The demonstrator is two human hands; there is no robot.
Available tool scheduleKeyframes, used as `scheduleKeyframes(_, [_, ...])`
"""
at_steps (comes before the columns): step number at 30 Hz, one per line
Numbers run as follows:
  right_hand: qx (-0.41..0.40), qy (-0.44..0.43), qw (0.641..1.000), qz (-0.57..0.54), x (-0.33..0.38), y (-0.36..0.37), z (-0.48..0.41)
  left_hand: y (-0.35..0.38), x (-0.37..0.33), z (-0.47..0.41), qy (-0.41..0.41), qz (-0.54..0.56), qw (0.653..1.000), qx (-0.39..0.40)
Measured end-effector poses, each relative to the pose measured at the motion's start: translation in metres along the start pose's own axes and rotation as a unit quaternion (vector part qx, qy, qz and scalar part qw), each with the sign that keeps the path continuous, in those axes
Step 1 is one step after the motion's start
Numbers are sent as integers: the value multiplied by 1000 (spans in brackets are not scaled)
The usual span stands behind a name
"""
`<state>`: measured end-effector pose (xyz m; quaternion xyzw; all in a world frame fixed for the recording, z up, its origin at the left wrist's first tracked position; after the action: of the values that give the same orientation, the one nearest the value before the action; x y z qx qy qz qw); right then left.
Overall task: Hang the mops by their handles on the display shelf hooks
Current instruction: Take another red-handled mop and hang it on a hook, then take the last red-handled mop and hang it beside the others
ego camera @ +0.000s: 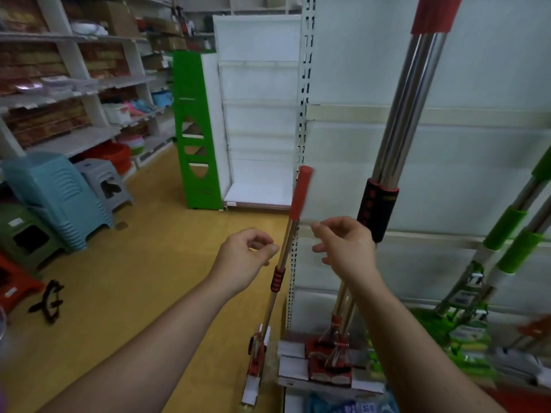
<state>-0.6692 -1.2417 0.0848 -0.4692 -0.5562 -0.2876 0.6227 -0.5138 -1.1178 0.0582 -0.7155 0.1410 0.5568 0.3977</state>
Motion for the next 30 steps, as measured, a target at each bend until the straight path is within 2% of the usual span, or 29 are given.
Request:
scheduleKeyframes(6, [-77, 28, 996, 27, 6, 47, 24, -43, 29, -17, 26, -4, 997, 67])
scheduleKeyframes(15, [-126, 37, 990, 55, 19, 73, 23, -60, 45, -51, 42, -14, 990, 136])
scheduleKeyframes(23, [-116, 25, 990, 72, 9, 80, -46, -27, 46, -96, 20, -47, 988, 145])
scheduleKeyframes(30, [-105, 69, 989, 80, -12, 91, -115, 3, 47, -136, 12, -66, 988, 139])
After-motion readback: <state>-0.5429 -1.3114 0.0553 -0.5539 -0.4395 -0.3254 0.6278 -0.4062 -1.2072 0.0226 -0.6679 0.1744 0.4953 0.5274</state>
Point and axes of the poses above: each hand's wrist, its own z-axis away from the middle knuckle, its own y-axis out of the palm, x = y × z, the point moved 1 cm from there along -z, towards the middle knuckle, and after that the axes turned 1 degree about z, right-handed, at the moved point
